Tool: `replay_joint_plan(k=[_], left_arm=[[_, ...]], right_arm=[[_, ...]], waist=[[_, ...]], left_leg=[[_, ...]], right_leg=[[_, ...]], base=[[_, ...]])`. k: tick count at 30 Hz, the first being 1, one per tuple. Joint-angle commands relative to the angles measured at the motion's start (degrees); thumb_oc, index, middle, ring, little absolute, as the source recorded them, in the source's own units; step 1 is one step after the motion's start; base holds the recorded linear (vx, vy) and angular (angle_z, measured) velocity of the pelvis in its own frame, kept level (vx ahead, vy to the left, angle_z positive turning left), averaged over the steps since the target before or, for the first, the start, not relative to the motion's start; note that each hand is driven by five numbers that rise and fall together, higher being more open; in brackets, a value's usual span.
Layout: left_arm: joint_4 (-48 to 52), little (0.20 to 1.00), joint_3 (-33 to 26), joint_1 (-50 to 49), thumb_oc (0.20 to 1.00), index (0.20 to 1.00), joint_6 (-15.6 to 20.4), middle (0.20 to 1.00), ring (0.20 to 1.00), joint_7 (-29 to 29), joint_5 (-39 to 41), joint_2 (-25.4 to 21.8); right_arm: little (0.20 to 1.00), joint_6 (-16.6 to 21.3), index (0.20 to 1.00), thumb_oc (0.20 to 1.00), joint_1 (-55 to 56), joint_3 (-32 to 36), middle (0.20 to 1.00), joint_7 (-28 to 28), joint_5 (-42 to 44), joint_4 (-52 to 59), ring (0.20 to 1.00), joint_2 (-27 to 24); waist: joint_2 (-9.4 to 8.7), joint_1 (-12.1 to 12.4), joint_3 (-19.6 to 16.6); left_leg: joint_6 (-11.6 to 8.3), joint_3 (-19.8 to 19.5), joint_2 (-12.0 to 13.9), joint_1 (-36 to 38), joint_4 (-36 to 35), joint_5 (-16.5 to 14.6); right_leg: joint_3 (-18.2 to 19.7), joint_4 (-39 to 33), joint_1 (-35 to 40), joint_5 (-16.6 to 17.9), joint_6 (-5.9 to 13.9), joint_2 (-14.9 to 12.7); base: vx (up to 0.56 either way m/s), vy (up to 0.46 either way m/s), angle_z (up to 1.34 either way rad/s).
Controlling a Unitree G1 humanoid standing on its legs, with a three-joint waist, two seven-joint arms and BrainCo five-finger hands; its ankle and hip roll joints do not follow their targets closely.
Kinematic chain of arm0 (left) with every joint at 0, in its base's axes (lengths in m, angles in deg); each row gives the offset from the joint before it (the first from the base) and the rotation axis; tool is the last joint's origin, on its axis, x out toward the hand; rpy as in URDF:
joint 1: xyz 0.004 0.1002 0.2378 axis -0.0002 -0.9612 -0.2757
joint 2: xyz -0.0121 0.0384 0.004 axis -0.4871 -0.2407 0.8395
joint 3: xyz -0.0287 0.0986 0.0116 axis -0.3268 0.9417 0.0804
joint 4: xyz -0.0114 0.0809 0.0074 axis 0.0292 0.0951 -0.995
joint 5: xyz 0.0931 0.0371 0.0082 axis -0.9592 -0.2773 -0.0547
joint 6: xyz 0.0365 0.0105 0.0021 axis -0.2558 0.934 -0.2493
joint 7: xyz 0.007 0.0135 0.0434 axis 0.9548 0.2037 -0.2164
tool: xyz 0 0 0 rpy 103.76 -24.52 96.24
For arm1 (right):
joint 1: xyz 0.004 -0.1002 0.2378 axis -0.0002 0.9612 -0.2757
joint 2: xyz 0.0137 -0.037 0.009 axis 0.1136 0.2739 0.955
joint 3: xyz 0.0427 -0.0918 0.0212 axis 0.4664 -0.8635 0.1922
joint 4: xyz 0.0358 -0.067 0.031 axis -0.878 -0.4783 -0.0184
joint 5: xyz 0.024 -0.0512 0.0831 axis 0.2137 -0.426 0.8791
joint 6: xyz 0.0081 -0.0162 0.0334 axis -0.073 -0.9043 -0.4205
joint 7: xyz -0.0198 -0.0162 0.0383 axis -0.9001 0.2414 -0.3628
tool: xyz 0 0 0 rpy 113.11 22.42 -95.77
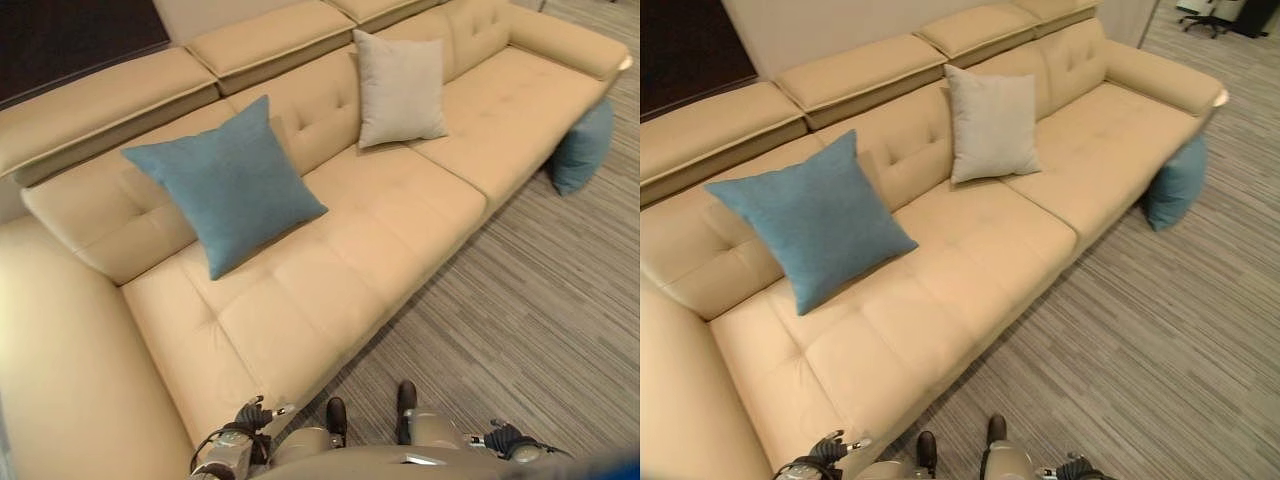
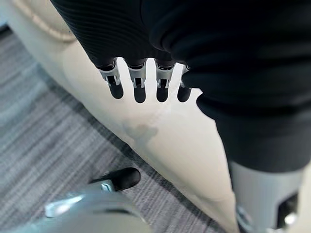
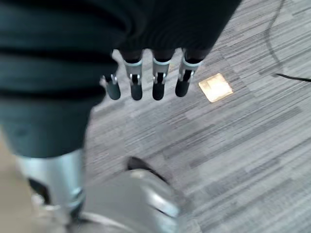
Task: Pick up all the scattered cushions and arrange them neatly on the sofa.
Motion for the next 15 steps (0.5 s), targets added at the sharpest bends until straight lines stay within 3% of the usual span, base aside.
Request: replay_joint_plan(k=[1, 4, 10, 13, 15], left_arm=[[-0.3, 1.000, -0.2, 0.8, 1.000, 1.000, 0.3, 1.000, 1.000, 0.4, -2.0, -0.5], [-0.4, 1.000, -0.6, 0.8, 1.000, 1.000, 0.5, 1.000, 1.000, 0.5, -1.8, -0.6], [-0.9, 1.000, 1.0, 2.3, 1.000, 1.000, 0.8, 1.000, 1.000, 0.8, -1.6, 0.2], [-0.7, 1.000, 2.3, 3.2, 1.000, 1.000, 0.7, 1.000, 1.000, 0.6, -1.8, 0.7], [-0.7, 1.000, 3.2, 3.8, 1.000, 1.000, 0.5, 1.000, 1.000, 1.0, -1.9, 0.9]], right_arm=[[1.000, 1.1, 1.000, 1.000, -1.5, -0.3, 1.000, -0.7, 0.1, 0.4, 1.000, -1.4], [1.000, 1.0, 1.000, 1.000, -1.6, -0.2, 1.000, -1.1, 0.3, 0.5, 1.000, -0.7], [1.000, 1.1, 1.000, 1.000, 0.2, 2.2, 1.000, -1.7, 2.1, 0.5, 1.000, -0.2], [1.000, 1.3, 1.000, 1.000, 2.1, 4.3, 1.000, -2.1, 3.0, -0.3, 1.000, 0.0], [1.000, 1.2, 1.000, 1.000, 2.7, 5.2, 1.000, -2.4, 3.4, -1.0, 1.000, 0.0]], waist=[[-2.54, 2.7, -1.9], [-4.02, 3.0, -3.1], [-4.37, 0.4, -2.4], [-4.98, -1.3, -2.0], [-6.18, -2.1, -1.1]], left_leg=[[-8.90, -1.9, -1.0, 3.7, -0.9, -3.2], [-9.39, -0.4, -1.4, 4.0, -1.3, -3.6], [-9.82, 0.7, -0.2, 5.4, 1.0, -4.7], [-10.54, 1.1, 1.0, 3.4, 8.1, -5.7], [-10.57, 0.5, 3.0, -1.0, 18.2, -4.2]], right_leg=[[-1.1, -9.3, 7.5, 2.5, -1.94, 2.4], [1.3, -14.6, 8.9, 3.5, -1.83, 3.9], [5.8, -18.4, 10.3, 3.8, -2.87, 6.0], [6.3, -19.0, 10.6, 3.9, -3.38, 6.2], [7.4, -19.2, 11.2, 4.1, -4.18, 5.9]], base=[[-0.06, -0.080, -0.79], [0.04, -0.148, -0.88], [0.07, -0.172, -0.19], [0.03, -0.176, 0.15], [0.05, -0.208, 0.26]])
